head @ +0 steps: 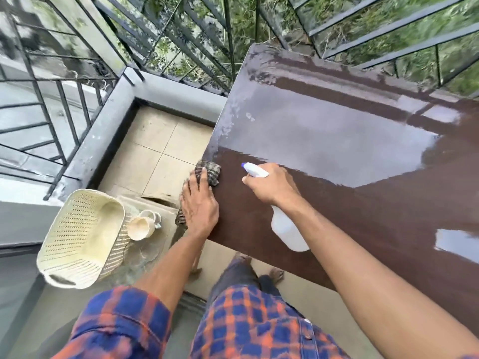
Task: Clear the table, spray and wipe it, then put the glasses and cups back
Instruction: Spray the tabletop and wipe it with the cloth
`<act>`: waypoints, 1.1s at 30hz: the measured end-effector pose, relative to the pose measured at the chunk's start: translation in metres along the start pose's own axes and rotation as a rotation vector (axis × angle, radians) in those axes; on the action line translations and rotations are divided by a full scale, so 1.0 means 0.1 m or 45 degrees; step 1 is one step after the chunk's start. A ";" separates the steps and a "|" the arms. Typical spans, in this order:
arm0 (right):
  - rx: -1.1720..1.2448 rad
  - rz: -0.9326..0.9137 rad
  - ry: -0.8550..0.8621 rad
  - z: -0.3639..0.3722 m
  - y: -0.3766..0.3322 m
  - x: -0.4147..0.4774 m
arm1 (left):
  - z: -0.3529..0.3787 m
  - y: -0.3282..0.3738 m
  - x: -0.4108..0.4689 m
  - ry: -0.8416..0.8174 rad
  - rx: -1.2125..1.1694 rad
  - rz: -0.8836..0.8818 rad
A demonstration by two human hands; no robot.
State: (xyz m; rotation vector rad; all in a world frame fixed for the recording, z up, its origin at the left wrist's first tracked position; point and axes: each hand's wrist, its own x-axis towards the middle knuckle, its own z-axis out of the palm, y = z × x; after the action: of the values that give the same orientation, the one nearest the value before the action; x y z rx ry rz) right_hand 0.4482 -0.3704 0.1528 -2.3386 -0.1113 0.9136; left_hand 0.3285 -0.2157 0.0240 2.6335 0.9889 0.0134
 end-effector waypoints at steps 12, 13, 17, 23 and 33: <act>0.009 0.116 0.141 -0.57 -0.28 0.82 | 0.18 1.07 1.66 0.037 0.037 0.307; 0.014 0.126 0.153 -0.60 -0.32 0.90 | 0.19 1.16 1.79 0.024 0.030 0.311; 0.060 0.146 0.198 -0.75 -0.46 1.20 | 0.22 1.52 2.27 -0.053 -0.010 0.258; 0.037 0.146 0.229 -0.95 -0.65 1.55 | 0.24 2.01 2.88 -0.103 -0.073 0.251; 0.105 0.256 0.311 -1.15 -0.40 1.73 | 0.36 2.52 3.59 -0.032 -0.037 0.382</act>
State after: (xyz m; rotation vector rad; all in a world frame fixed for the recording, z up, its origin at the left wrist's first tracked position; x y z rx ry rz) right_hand 0.6581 -0.3474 0.1401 -2.3933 0.2610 0.7023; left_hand 0.7664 -0.1740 0.0296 2.7219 0.5728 0.0633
